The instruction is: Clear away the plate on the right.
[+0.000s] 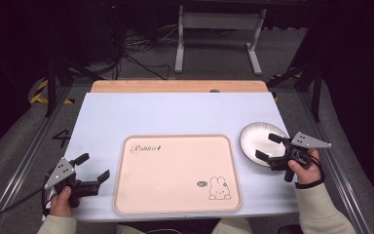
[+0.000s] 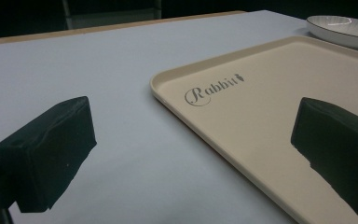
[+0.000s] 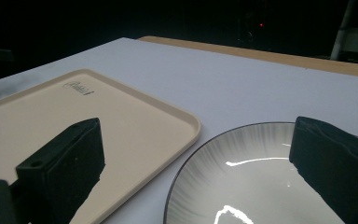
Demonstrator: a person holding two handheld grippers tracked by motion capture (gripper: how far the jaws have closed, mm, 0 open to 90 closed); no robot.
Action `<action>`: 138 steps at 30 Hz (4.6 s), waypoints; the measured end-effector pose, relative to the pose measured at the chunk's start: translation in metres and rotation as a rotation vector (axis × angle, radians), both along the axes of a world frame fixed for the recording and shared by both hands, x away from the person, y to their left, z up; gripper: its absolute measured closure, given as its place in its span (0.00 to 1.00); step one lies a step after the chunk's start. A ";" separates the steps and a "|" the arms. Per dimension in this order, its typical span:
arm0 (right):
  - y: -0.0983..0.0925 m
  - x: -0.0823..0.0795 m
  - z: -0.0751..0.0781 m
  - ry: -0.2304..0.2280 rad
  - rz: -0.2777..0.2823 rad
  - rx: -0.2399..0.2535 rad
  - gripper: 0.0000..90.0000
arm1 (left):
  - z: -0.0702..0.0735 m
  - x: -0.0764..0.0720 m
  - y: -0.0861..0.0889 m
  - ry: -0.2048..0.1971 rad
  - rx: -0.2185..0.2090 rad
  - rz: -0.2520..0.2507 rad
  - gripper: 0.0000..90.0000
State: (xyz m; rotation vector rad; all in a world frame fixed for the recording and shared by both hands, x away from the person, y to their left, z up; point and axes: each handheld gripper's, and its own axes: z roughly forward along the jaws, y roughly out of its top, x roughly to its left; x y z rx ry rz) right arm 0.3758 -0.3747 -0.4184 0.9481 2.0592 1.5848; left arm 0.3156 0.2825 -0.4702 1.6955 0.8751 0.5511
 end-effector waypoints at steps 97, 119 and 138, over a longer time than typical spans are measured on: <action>-0.079 0.042 -0.036 0.477 -0.503 0.068 0.81 | 0.000 -0.001 -0.003 -0.011 0.030 -0.021 0.00; -0.077 0.033 -0.016 0.399 -0.493 0.122 0.94 | 0.000 -0.001 -0.004 -0.009 0.030 -0.021 0.00; -0.067 0.024 0.007 0.321 -0.515 0.115 0.94 | 0.000 -0.001 -0.003 -0.009 0.031 -0.021 0.00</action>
